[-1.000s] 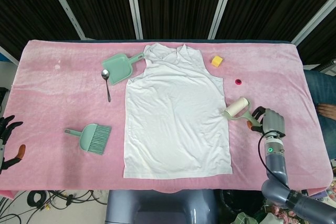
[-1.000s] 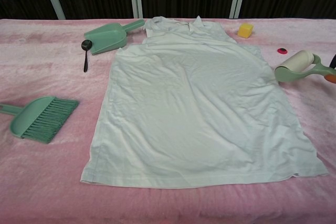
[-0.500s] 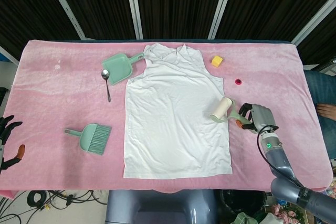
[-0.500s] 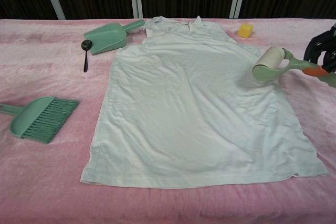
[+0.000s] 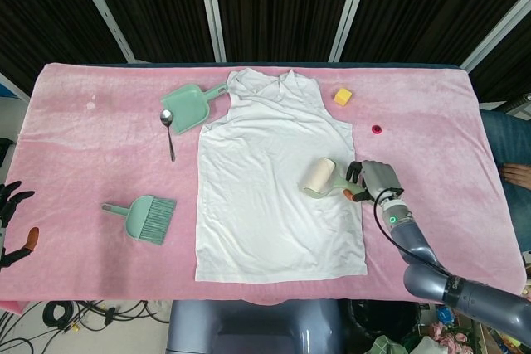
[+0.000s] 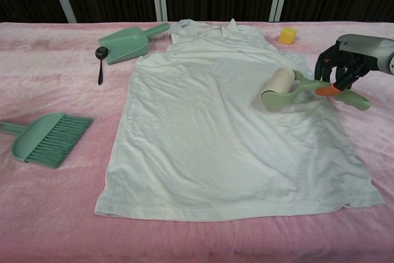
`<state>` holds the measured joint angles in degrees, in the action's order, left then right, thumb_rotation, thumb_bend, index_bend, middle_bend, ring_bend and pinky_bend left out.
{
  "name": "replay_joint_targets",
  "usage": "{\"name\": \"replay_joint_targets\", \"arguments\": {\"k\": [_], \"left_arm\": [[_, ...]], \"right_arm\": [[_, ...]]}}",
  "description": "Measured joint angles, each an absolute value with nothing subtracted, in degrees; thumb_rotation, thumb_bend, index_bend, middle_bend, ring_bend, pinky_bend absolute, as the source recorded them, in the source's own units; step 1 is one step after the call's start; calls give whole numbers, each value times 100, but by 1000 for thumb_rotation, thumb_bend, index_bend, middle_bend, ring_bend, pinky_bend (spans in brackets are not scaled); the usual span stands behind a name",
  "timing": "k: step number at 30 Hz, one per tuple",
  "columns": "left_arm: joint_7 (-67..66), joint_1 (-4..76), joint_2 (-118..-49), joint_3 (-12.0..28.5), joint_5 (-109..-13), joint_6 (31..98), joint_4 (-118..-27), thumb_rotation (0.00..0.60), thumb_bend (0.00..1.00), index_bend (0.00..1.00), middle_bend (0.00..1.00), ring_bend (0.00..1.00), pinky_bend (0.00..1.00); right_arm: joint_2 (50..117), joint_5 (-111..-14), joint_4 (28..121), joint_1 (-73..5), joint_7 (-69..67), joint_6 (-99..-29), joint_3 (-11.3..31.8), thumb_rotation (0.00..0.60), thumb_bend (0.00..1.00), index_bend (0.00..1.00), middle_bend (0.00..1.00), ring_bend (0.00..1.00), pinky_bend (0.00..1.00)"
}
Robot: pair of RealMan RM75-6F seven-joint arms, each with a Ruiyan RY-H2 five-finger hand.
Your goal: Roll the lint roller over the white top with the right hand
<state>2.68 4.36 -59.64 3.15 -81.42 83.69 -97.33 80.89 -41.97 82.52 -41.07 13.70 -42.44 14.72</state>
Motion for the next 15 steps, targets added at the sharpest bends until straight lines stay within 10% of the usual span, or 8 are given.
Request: {"name": "replay_joint_targets", "arguments": {"k": [15], "left_arm": [[275, 436, -5969, 324, -8149, 8366, -9744, 600, 427, 188, 79, 0, 10]], "right_arm": [[8518, -3814, 7885, -4695, 1725, -4045, 1333, 600, 669, 684, 612, 599, 524]]}}
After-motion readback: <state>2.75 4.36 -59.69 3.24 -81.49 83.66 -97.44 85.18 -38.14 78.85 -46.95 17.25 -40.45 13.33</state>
